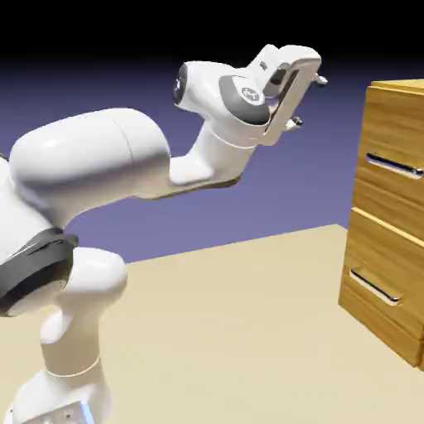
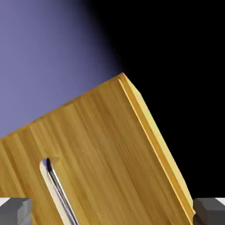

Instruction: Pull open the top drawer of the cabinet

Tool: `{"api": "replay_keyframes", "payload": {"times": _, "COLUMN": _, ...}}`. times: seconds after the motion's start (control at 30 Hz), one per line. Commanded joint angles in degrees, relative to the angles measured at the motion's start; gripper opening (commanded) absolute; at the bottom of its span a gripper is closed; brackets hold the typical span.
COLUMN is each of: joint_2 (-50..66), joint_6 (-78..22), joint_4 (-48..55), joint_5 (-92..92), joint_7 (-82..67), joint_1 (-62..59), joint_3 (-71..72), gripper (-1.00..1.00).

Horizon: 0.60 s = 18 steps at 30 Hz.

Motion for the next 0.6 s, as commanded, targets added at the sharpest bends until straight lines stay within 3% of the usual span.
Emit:
{"api": "replay_keyframes", "payload": {"times": 0.0, "joint_2": -0.62, "joint_6": -0.43, "joint_4": 0.7, "joint_5": -2.5, "joint_7": 0.02, "joint_1": 1.49, "joint_3": -1.26, "gripper": 0.0}}
{"api": "replay_keyframes", "payload": {"times": 0.57, "joint_2": -11.14, "joint_6": -7.78, "joint_4": 12.67, "joint_5": -44.86, "joint_7": 0.28, "joint_1": 26.85, "joint_3": -22.62, "gripper": 0.0}}
